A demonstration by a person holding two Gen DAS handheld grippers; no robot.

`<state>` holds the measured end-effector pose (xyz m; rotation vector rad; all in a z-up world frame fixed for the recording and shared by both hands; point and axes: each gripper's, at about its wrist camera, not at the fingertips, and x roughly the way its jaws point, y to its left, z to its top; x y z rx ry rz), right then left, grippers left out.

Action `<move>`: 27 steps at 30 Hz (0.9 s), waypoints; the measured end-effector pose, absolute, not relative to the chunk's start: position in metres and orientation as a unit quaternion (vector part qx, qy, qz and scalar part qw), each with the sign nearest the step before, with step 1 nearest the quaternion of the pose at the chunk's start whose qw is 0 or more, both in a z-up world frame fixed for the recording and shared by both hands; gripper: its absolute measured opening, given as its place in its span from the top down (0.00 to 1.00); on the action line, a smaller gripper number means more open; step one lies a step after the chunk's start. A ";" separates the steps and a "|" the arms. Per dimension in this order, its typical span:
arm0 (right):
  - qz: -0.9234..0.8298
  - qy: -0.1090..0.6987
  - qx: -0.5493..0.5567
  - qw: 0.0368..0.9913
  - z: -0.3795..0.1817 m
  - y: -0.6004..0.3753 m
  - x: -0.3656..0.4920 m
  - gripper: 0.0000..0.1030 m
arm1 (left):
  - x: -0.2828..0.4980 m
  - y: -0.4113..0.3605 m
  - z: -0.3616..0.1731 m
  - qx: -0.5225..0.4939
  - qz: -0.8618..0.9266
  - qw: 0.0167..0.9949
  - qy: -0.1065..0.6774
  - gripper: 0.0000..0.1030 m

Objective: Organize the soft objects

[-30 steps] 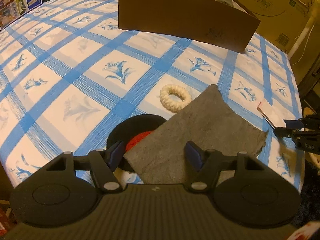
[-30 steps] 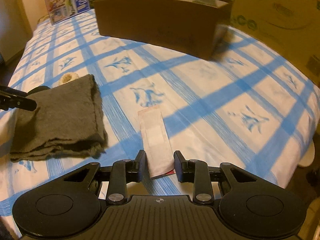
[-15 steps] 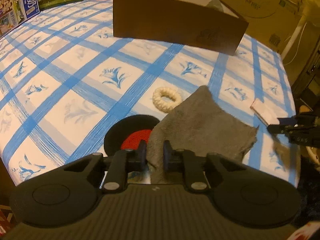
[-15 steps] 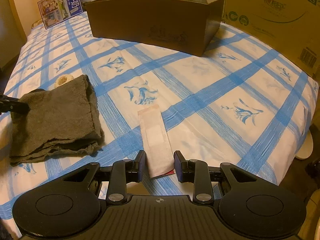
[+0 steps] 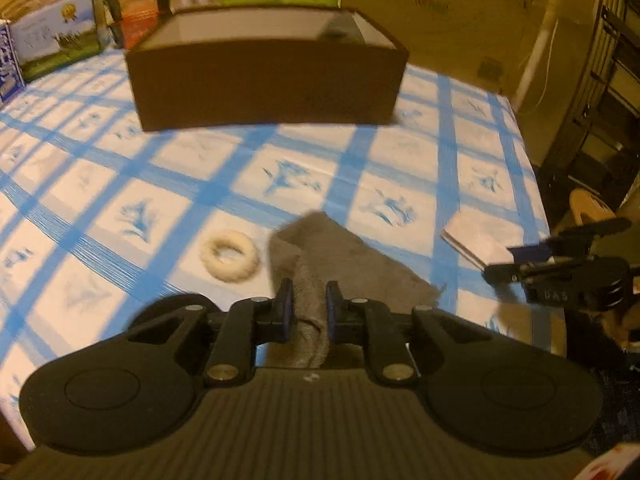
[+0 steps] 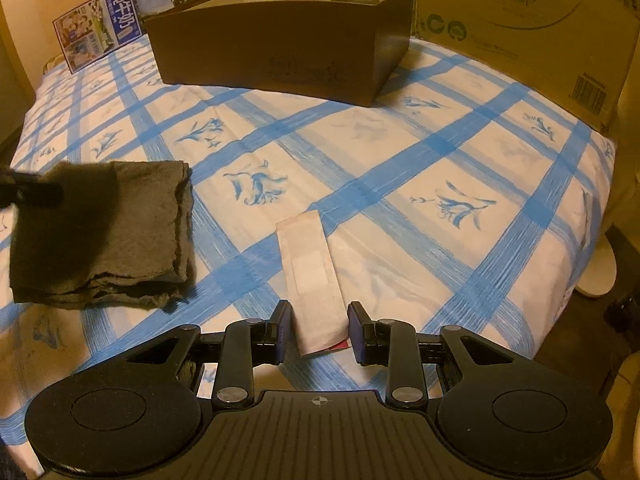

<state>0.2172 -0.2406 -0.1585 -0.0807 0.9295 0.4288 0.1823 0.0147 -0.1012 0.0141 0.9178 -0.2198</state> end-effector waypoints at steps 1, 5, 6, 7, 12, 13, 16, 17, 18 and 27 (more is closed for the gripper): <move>0.205 0.445 -0.039 0.871 -0.159 -0.241 0.217 0.70 | 0.183 0.012 -0.107 0.009 -0.102 0.890 0.444 0.81; 0.206 0.447 -0.041 0.870 -0.161 -0.240 0.217 0.70 | 0.193 0.013 -0.126 0.015 -0.068 0.885 0.460 0.75; 0.206 0.447 -0.041 0.870 -0.162 -0.240 0.217 0.70 | 0.195 0.016 -0.129 0.007 -0.065 0.883 0.464 0.74; 0.207 0.446 -0.041 0.870 -0.162 -0.240 0.217 0.70 | 0.197 0.019 -0.131 -0.001 -0.064 0.882 0.468 0.74; 0.211 0.445 -0.043 0.870 -0.163 -0.238 0.218 0.69 | 0.202 0.019 -0.140 -0.001 -0.058 0.878 0.474 0.74; 0.211 0.444 -0.042 0.870 -0.163 -0.238 0.218 0.69 | 0.202 0.018 -0.142 -0.001 -0.055 0.878 0.475 0.74; 0.215 0.443 -0.046 0.869 -0.163 -0.235 0.219 0.65 | 0.204 0.018 -0.142 -0.009 -0.050 0.878 0.475 0.76; 0.216 0.442 -0.048 0.869 -0.164 -0.234 0.219 0.63 | 0.204 0.018 -0.141 -0.010 -0.049 0.878 0.475 0.79; 0.217 0.441 -0.051 0.870 -0.164 -0.233 0.220 0.61 | 0.205 0.018 -0.141 -0.009 -0.047 0.879 0.475 0.81; 0.222 0.428 -0.075 0.873 -0.167 -0.221 0.231 0.58 | 0.208 0.017 -0.142 -0.005 -0.040 0.876 0.480 0.87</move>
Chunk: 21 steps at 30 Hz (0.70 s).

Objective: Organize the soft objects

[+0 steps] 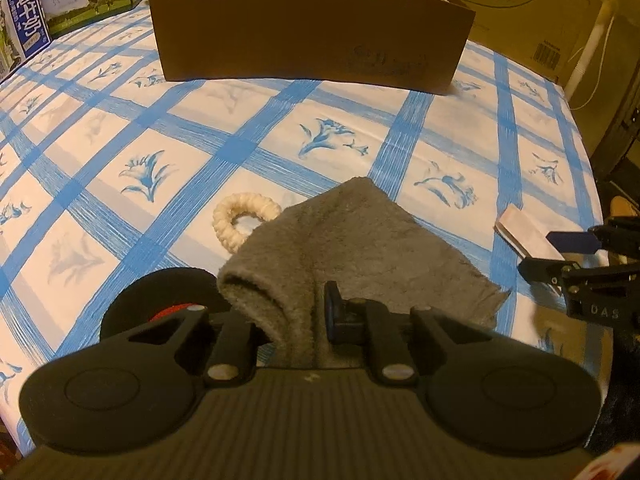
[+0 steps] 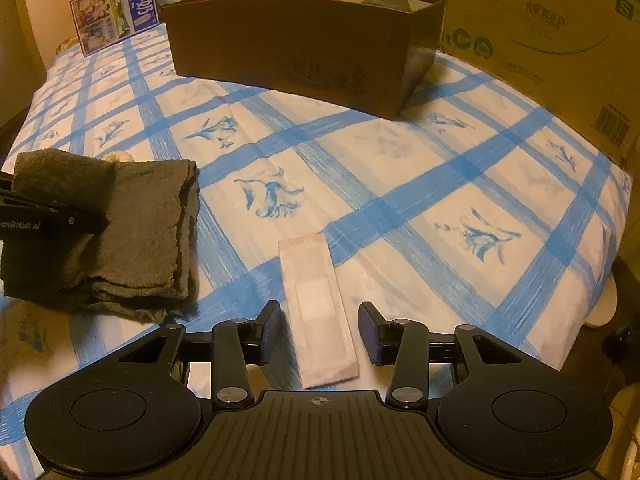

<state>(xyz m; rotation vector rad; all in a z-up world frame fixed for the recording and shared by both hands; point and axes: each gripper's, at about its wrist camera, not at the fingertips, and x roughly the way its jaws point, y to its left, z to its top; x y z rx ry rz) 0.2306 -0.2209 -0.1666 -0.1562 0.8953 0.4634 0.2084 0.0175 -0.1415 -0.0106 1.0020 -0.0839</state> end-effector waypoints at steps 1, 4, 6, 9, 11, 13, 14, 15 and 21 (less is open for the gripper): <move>0.220 0.428 -0.074 0.873 -0.167 -0.220 0.231 0.58 | 0.208 0.017 -0.142 -0.004 -0.040 0.876 0.480 0.87; 0.216 0.428 -0.075 0.875 -0.167 -0.219 0.232 0.58 | 0.209 0.018 -0.142 -0.007 -0.040 0.876 0.481 0.87; 0.217 0.425 -0.080 0.875 -0.167 -0.218 0.231 0.58 | 0.209 0.018 -0.142 -0.008 -0.041 0.875 0.481 0.87; 0.217 0.425 -0.080 0.875 -0.167 -0.218 0.231 0.58 | 0.209 0.018 -0.142 -0.007 -0.041 0.876 0.481 0.87; 0.217 0.424 -0.083 0.875 -0.167 -0.218 0.230 0.58 | 0.209 0.018 -0.142 -0.007 -0.041 0.876 0.481 0.87; 0.218 0.422 -0.085 0.876 -0.167 -0.218 0.230 0.58 | 0.209 0.019 -0.142 -0.008 -0.042 0.876 0.481 0.87; 0.218 0.422 -0.086 0.876 -0.167 -0.218 0.230 0.59 | 0.208 0.019 -0.142 -0.008 -0.042 0.876 0.481 0.87; 0.219 0.421 -0.086 0.876 -0.167 -0.218 0.230 0.59 | 0.209 0.019 -0.142 -0.009 -0.043 0.875 0.481 0.87; 0.229 0.419 -0.092 0.874 -0.166 -0.214 0.227 0.70 | 0.208 0.020 -0.143 -0.007 -0.047 0.876 0.481 0.87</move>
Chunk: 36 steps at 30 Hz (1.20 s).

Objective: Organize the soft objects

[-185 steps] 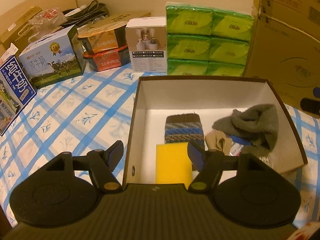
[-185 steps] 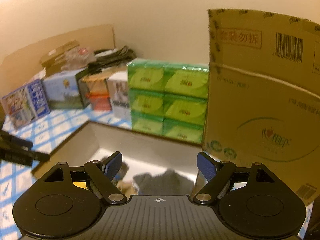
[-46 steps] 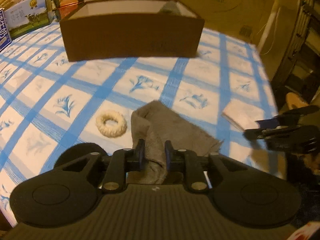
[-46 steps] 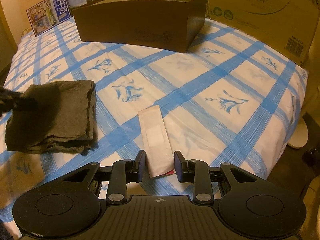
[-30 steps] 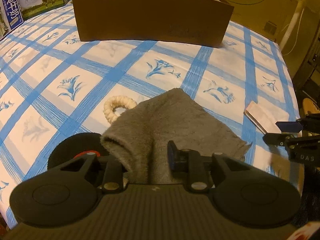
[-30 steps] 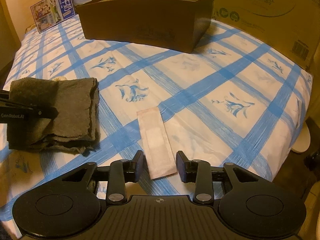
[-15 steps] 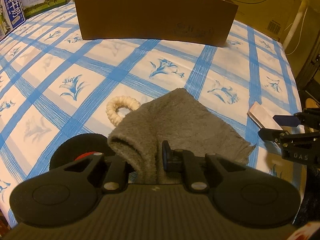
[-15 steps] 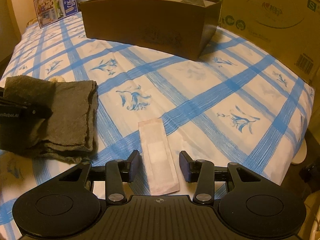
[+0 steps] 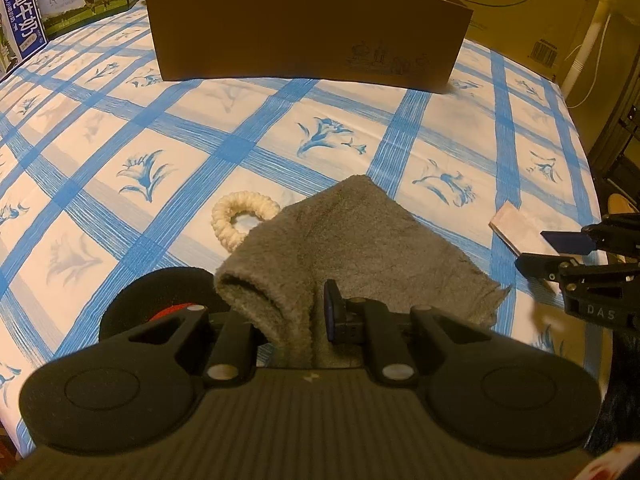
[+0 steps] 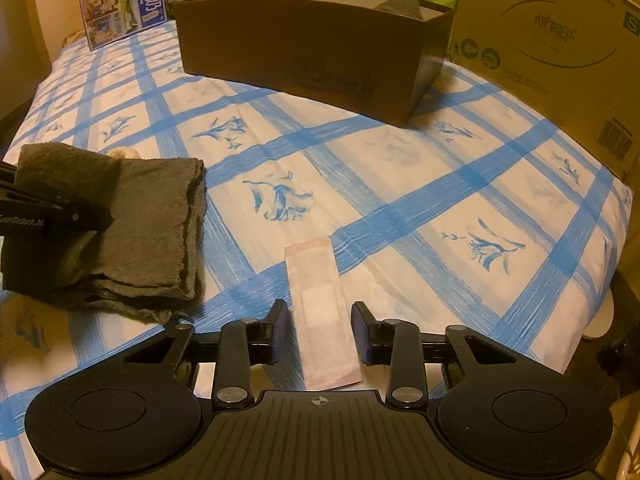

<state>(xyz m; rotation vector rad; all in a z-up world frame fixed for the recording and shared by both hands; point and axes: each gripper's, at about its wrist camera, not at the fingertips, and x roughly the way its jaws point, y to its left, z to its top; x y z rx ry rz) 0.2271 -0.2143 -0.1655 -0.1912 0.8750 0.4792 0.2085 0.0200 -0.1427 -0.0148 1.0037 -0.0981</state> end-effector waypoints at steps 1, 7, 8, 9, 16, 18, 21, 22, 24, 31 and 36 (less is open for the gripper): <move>0.231 0.418 -0.093 0.873 -0.165 -0.214 0.227 0.70 | 0.209 0.020 -0.142 -0.007 -0.047 0.875 0.481 0.87; 0.232 0.418 -0.092 0.873 -0.165 -0.214 0.225 0.71 | 0.207 0.019 -0.142 -0.004 -0.051 0.876 0.480 0.89; 0.232 0.419 -0.092 0.873 -0.165 -0.214 0.226 0.71 | 0.207 0.019 -0.142 -0.004 -0.051 0.876 0.480 0.90; 0.232 0.419 -0.091 0.873 -0.165 -0.214 0.225 0.71 | 0.207 0.019 -0.142 -0.004 -0.051 0.875 0.481 0.90; 0.230 0.419 -0.088 0.874 -0.164 -0.216 0.225 0.71 | 0.205 0.022 -0.137 -0.016 -0.057 0.876 0.478 0.95; 0.229 0.420 -0.086 0.874 -0.164 -0.217 0.225 0.71 | 0.203 0.023 -0.135 -0.021 -0.058 0.876 0.478 0.96; 0.227 0.421 -0.081 0.875 -0.162 -0.219 0.226 0.71 | 0.199 0.024 -0.130 -0.025 -0.060 0.878 0.475 0.96; 0.227 0.421 -0.078 0.875 -0.161 -0.221 0.225 0.71 | 0.198 0.023 -0.128 -0.025 -0.062 0.878 0.473 0.96; 0.226 0.419 -0.075 0.876 -0.159 -0.223 0.225 0.71 | 0.195 0.023 -0.124 -0.028 -0.063 0.879 0.471 0.96; 0.223 0.408 -0.059 0.883 -0.143 -0.229 0.222 0.71 | 0.183 0.024 -0.102 -0.043 -0.072 0.887 0.455 0.96; 0.222 0.400 -0.047 0.888 -0.130 -0.232 0.220 0.71 | 0.177 0.023 -0.082 -0.050 -0.084 0.894 0.438 0.96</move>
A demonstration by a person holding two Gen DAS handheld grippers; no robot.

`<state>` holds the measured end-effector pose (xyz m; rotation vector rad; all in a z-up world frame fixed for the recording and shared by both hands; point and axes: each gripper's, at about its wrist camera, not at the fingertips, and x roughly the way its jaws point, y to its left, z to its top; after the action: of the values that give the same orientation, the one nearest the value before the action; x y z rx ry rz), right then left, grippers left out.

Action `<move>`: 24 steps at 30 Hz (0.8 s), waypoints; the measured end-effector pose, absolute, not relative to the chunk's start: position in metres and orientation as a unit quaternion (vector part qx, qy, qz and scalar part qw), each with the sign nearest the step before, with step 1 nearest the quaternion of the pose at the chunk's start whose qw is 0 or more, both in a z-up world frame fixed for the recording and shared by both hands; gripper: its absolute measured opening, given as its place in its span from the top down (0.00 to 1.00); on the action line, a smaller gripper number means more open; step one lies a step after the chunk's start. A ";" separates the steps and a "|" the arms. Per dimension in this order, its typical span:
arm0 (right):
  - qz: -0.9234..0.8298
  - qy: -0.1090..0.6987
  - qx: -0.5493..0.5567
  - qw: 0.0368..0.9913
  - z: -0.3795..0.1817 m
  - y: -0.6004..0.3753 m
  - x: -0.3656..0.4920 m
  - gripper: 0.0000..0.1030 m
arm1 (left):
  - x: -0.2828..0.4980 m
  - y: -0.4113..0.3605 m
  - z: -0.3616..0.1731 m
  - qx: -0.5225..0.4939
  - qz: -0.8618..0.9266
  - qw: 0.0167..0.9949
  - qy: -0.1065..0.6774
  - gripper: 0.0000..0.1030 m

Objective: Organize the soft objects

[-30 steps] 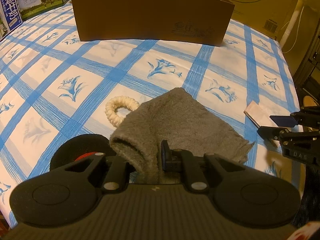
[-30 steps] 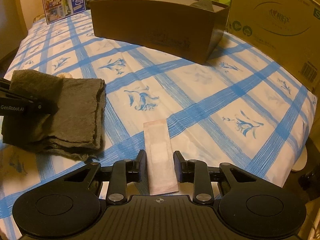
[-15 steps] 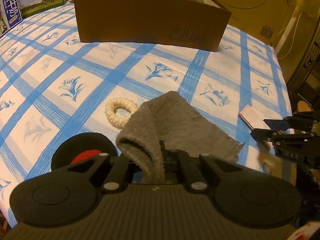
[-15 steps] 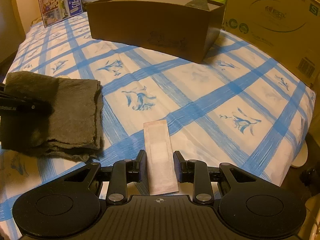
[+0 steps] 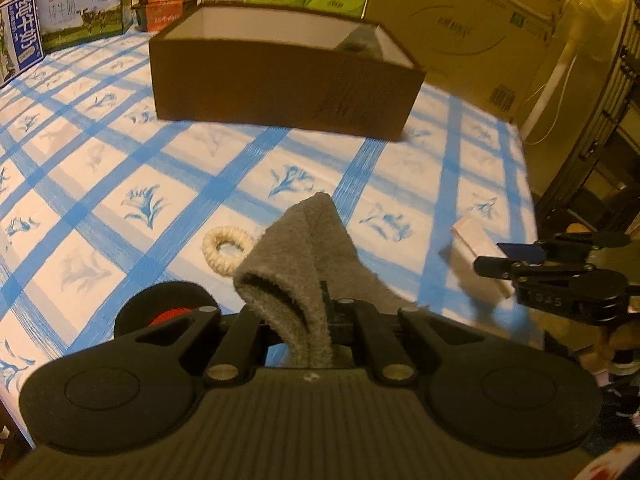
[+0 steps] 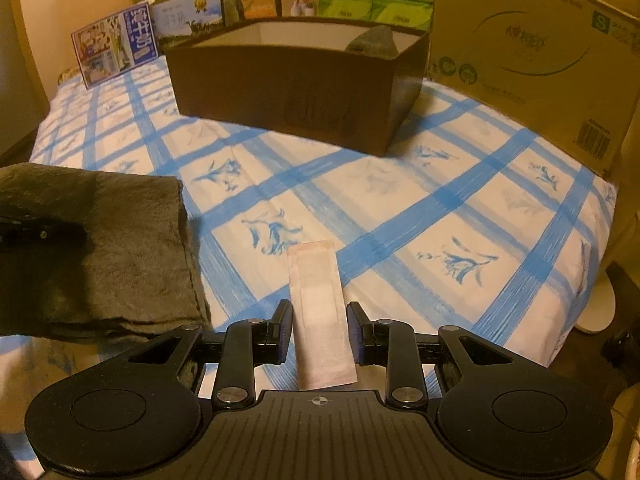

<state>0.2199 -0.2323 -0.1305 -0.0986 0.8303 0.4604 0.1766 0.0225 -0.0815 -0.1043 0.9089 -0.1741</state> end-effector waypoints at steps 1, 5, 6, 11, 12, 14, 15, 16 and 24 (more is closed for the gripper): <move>0.222 0.398 -0.046 0.889 -0.128 -0.233 0.220 0.71 | 0.175 0.022 -0.077 -0.053 -0.086 0.896 0.433 0.96; 0.224 0.389 -0.039 0.893 -0.117 -0.234 0.218 0.71 | 0.171 0.023 -0.060 -0.063 -0.095 0.903 0.415 0.96; 0.224 0.386 -0.037 0.894 -0.114 -0.234 0.217 0.71 | 0.169 0.023 -0.056 -0.064 -0.096 0.905 0.410 0.96; 0.229 0.373 -0.034 0.898 -0.104 -0.233 0.214 0.71 | 0.166 0.025 -0.040 -0.067 -0.095 0.913 0.392 0.96; 0.231 0.371 -0.034 0.899 -0.101 -0.232 0.214 0.71 | 0.165 0.025 -0.037 -0.067 -0.094 0.914 0.389 0.96; 0.233 0.368 -0.033 0.900 -0.098 -0.232 0.213 0.71 | 0.164 0.027 -0.032 -0.069 -0.092 0.917 0.383 0.96; 0.235 0.366 -0.032 0.900 -0.097 -0.231 0.212 0.71 | 0.164 0.027 -0.029 -0.070 -0.092 0.918 0.380 0.96; 0.235 0.365 -0.032 0.900 -0.095 -0.231 0.212 0.71 | 0.163 0.028 -0.026 -0.070 -0.092 0.919 0.377 0.96; 0.245 0.351 -0.024 0.903 -0.081 -0.229 0.213 0.71 | 0.164 0.033 -0.008 -0.076 -0.090 0.927 0.356 0.96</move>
<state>0.2130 -0.2288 -0.0807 -0.0499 0.7261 0.5072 0.1642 0.0329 -0.0085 -0.1556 0.7290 -0.1847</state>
